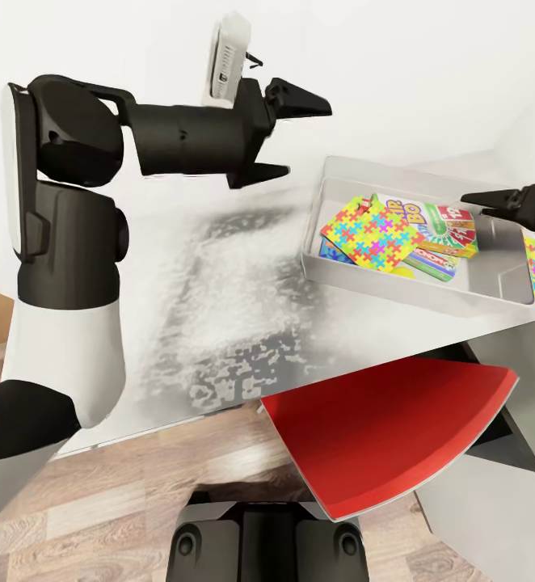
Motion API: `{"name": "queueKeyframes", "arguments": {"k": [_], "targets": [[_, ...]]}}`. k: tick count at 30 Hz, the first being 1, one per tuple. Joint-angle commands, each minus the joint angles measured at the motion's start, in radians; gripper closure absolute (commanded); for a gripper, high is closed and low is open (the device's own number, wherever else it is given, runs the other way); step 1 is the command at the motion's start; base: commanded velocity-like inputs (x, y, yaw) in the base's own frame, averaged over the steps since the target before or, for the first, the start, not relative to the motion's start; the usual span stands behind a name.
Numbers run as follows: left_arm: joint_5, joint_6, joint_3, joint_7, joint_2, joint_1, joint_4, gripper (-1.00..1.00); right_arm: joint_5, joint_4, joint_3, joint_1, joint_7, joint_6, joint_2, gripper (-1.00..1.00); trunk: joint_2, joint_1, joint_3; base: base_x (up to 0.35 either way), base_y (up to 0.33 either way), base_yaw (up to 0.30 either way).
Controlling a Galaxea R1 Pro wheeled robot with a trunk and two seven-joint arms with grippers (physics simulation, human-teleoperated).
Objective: Put all the toys in the child's room - the three board games (two on the bed and one on the table), the two jigsaw puzzles on the table, and the tennis ball on the table - inside the toy box on the table in the child's room.
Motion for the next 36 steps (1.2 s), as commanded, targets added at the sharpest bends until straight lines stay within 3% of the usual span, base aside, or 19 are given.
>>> {"name": "queueKeyframes", "arguments": {"k": [1,4,7,10,14,19,22,27,30,33,34,36], "targets": [[0.008,-0.001,-0.01,0.023,-0.003,-0.011,0.001,-1.0,0.012,-0.02,-0.013,0.007,0.007,0.001,-0.001,-1.0,-0.002,0.001,-0.001,0.0,0.0,0.0],[0.008,-0.006,-0.024,0.034,-0.004,-0.02,0.001,-1.0,0.012,-0.038,-0.027,0.015,0.004,0.001,-0.002,-1.0,-0.002,0.001,-0.001,0.0,0.0,0.0],[0.007,-0.027,-0.072,0.059,-0.007,-0.037,0.003,-1.0,0.012,-0.078,-0.054,0.028,-0.012,0.001,-0.004,-1.0,-0.002,0.001,-0.001,0.0,0.0,0.0],[0.004,-0.034,-0.087,0.065,-0.008,-0.041,0.003,-1.0,0.012,-0.088,-0.059,0.031,-0.018,0.001,-0.006,-1.0,-0.002,0.001,-0.001,0.0,0.0,0.0],[-0.02,-0.047,-0.118,0.076,-0.01,-0.048,0.009,-1.0,0.013,-0.11,-0.07,0.037,-0.041,0.001,-0.009,-1.0,-0.002,0.001,-0.001,0.0,0.0,0.0],[-0.087,-0.056,-0.152,0.082,-0.014,-0.056,0.048,-1.0,0.013,-0.124,-0.078,0.04,-0.107,0.001,-0.012,-1.0,-0.002,0.001,-0.001,0.0,0.0,0.0],[-0.104,-0.057,-0.163,0.083,-0.016,-0.058,0.061,-1.0,0.013,-0.125,-0.08,0.041,-0.131,0.001,-0.013,-1.0,-0.002,0.001,-0.001,0.0,0.0,0.0],[-0.179,-0.06,-0.212,0.083,-0.029,-0.084,0.131,-1.0,0.013,-0.127,-0.095,0.044,-0.245,0.001,-0.015,-1.0,-0.002,0.001,-0.001,0.0,0.0,0.0],[-0.201,-0.061,-0.225,0.083,-0.034,-0.094,0.154,-1.0,0.013,-0.127,-0.099,0.046,-0.275,0.001,-0.015,-1.0,-0.002,0.001,-0.001,0.0,0.0,0.0],[-0.282,-0.063,-0.261,0.081,-0.052,-0.124,0.236,-1.0,0.012,-0.127,-0.107,0.057,-0.355,0.001,-0.016,-1.0,-0.002,0.001,-0.001,0.0,0.0,0.0],[-0.282,-0.063,-0.261,0.081,-0.052,-0.124,0.236,-1.0,0.012,-0.127,-0.107,0.057,-0.355,0.001,-0.016,-1.0,-0.002,0.001,-0.001,0.0,0.0,0.0],[-0.349,-0.065,-0.283,0.079,-0.061,-0.142,0.289,-1.0,0.011,-0.127,-0.11,0.063,-0.392,0.001,-0.016,-1.0,-0.002,0.001,-0.001,0.0,0.0,0.0]]}}
